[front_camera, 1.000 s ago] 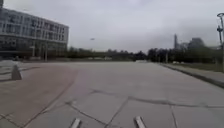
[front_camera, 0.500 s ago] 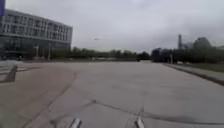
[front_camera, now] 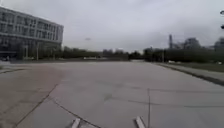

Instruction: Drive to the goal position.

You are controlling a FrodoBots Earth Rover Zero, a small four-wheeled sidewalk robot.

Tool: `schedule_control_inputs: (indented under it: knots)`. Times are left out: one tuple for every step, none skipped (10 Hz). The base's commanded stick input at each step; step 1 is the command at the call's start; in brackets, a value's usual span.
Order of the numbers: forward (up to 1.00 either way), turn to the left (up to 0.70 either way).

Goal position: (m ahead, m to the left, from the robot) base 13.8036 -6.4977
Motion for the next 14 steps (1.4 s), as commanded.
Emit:
schedule_control_inputs:
  knots:
    - [1.00, 0.06]
    - [1.00, 0.06]
    - [1.00, 0.06]
    - [1.00, 0.06]
    - [1.00, 0.06]
    - [1.00, 0.06]
    - [1.00, 0.06]
    - [1.00, 0.06]
    - [1.00, 0.06]
    - [1.00, 0.06]
    - [1.00, 0.06]
    - [1.00, 0.06]
    - [1.00, 0.06]
    - [1.00, 0.06]
